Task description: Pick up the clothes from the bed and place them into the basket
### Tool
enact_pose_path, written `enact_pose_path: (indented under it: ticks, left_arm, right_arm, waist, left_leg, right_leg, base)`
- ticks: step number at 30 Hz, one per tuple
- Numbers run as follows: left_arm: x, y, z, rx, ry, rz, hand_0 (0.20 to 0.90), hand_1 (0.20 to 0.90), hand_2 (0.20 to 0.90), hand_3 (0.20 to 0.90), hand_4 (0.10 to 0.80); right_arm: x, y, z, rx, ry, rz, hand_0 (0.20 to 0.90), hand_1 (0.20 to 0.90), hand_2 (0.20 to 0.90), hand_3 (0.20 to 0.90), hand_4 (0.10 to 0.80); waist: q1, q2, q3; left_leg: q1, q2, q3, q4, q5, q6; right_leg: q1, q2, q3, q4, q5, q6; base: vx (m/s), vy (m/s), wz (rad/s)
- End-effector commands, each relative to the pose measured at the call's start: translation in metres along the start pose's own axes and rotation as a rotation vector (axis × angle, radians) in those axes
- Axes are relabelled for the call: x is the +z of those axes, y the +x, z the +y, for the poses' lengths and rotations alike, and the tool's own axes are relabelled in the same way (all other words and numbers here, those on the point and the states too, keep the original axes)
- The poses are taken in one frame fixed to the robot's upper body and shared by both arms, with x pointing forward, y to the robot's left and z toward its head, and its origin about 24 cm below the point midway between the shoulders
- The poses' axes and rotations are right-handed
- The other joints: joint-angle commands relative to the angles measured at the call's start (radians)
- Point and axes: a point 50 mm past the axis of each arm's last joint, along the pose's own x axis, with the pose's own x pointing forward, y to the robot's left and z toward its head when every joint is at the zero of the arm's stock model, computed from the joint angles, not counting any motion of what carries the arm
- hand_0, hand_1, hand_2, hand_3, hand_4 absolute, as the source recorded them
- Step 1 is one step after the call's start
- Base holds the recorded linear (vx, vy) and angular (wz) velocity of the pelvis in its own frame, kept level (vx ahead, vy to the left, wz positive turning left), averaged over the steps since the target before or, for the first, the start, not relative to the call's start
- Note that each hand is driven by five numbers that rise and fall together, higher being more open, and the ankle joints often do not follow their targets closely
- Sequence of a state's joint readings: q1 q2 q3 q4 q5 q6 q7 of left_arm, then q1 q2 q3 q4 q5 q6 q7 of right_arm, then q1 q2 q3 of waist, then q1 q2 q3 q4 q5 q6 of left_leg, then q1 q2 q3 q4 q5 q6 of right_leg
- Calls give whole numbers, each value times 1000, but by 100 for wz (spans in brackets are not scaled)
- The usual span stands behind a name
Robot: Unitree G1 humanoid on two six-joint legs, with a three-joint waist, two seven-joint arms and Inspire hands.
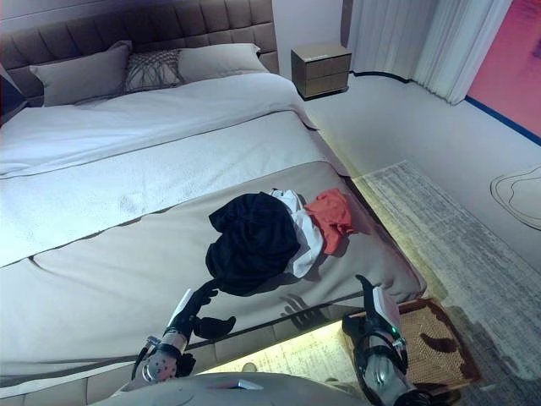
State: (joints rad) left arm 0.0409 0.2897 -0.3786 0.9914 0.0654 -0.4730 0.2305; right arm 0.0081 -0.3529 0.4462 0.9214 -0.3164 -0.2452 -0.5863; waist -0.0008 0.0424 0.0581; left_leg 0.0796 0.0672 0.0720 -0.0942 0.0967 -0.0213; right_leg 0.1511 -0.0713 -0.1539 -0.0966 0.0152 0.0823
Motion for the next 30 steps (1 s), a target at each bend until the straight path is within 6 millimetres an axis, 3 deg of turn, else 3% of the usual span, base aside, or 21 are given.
enact_pose_path:
  ticks: [1,3,5,10,13,15,22,30]
  left_arm:
    - [53,29,43,144,-8,-205,900,900,900,900,800]
    - [56,30,47,165,-14,-211,900,900,900,900,800]
    - [60,33,54,200,-29,-217,900,900,900,900,800]
    - [68,33,64,243,-45,-244,900,900,900,900,800]
    - [92,39,75,262,-53,-325,900,900,900,900,800]
    - [109,43,80,273,-75,-384,900,900,900,900,800]
    - [150,35,82,302,-160,-587,900,900,900,900,800]
    - [161,28,87,302,-202,-644,900,900,900,900,800]
  right_arm:
    - [80,55,-57,-238,-56,-279,900,900,900,900,800]
    - [93,64,-70,-275,-111,-318,900,900,900,900,800]
    - [116,78,-97,-327,-169,-371,900,900,900,900,800]
    - [159,92,-144,-407,-246,-433,900,900,900,900,800]
    - [202,101,-187,-489,-284,-465,900,900,900,900,800]
    - [217,105,-210,-525,-301,-457,900,900,900,900,800]
    - [239,108,-264,-647,-364,-414,900,900,900,900,800]
    - [252,108,-293,-674,-422,-364,900,900,900,900,800]
  waist:
    - [36,-58,47]
    - [43,-61,54]
    - [58,-66,67]
    - [83,-71,94]
    - [109,-67,164]
    - [119,-58,213]
    - [172,-30,348]
    - [229,-6,421]
  left_leg:
    - [70,-34,-4,29,-187,20]
    - [61,-34,-7,36,-187,20]
    - [46,-35,-15,47,-187,21]
    - [-6,-37,-29,105,-196,19]
    - [-131,-46,-57,225,-203,13]
    - [-195,-54,-74,273,-203,12]
    - [-479,-79,-101,545,-241,19]
    - [-662,-128,-115,794,-345,51]
  right_leg:
    - [-19,-23,-18,59,-64,7]
    - [-26,-23,-20,66,-66,4]
    - [-35,-22,-23,72,-68,-1]
    - [-74,-25,-33,122,-88,-17]
    - [-169,-33,-55,221,-114,-41]
    - [-230,-35,-59,283,-131,-52]
    - [-503,-62,-75,581,-205,-95]
    - [-686,-108,-86,864,-301,-113]
  base:
    - [-23,-24,3]
    - [-18,-13,7]
    - [-6,-5,9]
    - [17,9,13]
    - [-183,33,16]
    - [-219,58,25]
    - [-145,77,24]
    - [-16,15,21]
